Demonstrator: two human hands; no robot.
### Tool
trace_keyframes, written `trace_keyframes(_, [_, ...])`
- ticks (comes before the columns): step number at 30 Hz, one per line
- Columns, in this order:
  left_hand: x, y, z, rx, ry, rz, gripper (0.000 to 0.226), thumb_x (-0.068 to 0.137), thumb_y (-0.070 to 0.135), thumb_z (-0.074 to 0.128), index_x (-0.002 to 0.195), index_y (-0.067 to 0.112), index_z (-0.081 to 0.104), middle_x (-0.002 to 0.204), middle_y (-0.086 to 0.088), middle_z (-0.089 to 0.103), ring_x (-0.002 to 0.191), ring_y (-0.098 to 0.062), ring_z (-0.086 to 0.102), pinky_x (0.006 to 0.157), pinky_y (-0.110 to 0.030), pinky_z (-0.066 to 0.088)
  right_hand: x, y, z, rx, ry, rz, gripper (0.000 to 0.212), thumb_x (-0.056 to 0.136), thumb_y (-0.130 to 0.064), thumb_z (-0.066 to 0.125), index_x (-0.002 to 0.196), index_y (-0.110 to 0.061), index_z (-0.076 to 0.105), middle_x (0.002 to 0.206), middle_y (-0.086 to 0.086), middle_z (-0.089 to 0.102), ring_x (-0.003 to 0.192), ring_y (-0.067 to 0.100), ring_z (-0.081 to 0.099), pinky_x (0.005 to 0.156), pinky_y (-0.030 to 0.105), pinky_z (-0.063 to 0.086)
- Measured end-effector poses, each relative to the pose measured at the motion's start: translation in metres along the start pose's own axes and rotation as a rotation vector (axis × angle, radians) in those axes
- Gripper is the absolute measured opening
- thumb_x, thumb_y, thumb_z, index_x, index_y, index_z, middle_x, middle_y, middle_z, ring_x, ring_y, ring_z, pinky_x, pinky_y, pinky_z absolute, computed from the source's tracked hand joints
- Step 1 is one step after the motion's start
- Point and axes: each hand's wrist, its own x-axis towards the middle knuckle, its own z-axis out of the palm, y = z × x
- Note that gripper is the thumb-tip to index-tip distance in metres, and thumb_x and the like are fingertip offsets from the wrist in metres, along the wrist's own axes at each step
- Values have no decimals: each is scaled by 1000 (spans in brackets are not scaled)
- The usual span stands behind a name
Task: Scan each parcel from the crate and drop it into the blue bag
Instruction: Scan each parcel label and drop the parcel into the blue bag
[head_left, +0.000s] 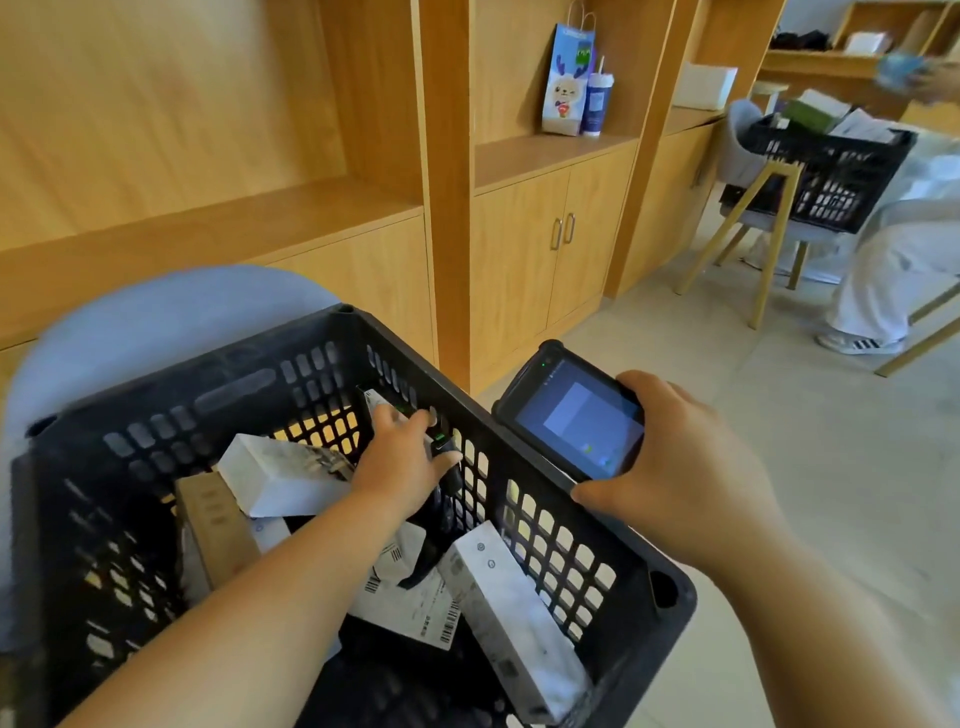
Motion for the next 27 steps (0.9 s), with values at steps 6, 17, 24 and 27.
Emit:
trace_keyframes(6, [-9,3,-5,-220,46,-129,38,86,19,67,122,21,54,128,-9,36,86,-16,43,70,-23,37,-8,1,-2,-4,-7,22,84,53,-45,78,126,-26,40,92,-11,43,83,20,50,63,31,39])
trace_keyframes(17, [-39,1,-21,-293,65,-220,15,90,22,66,85,9,71,102,-10,68,104,-28,60,83,-32,45,-48,-6,-31,14,4,39,88,52,-46,79,128,-28,38,93,-12,45,83,17,50,62,31,43])
trace_keyframes(24, [-62,-6,-66,-345,247,-238,23,87,6,63,108,15,62,114,-9,63,89,-20,56,58,-19,40,-65,-13,-46,52,20,55,83,52,-43,78,124,-29,40,89,-12,46,72,17,53,56,39,54])
trace_keyframes(27, [-84,-12,-97,-376,283,-220,49,87,7,64,134,12,49,120,-13,63,92,-22,58,71,-27,45,-76,-22,-50,86,20,35,79,52,-41,78,121,-28,42,87,-13,45,69,17,53,54,39,54])
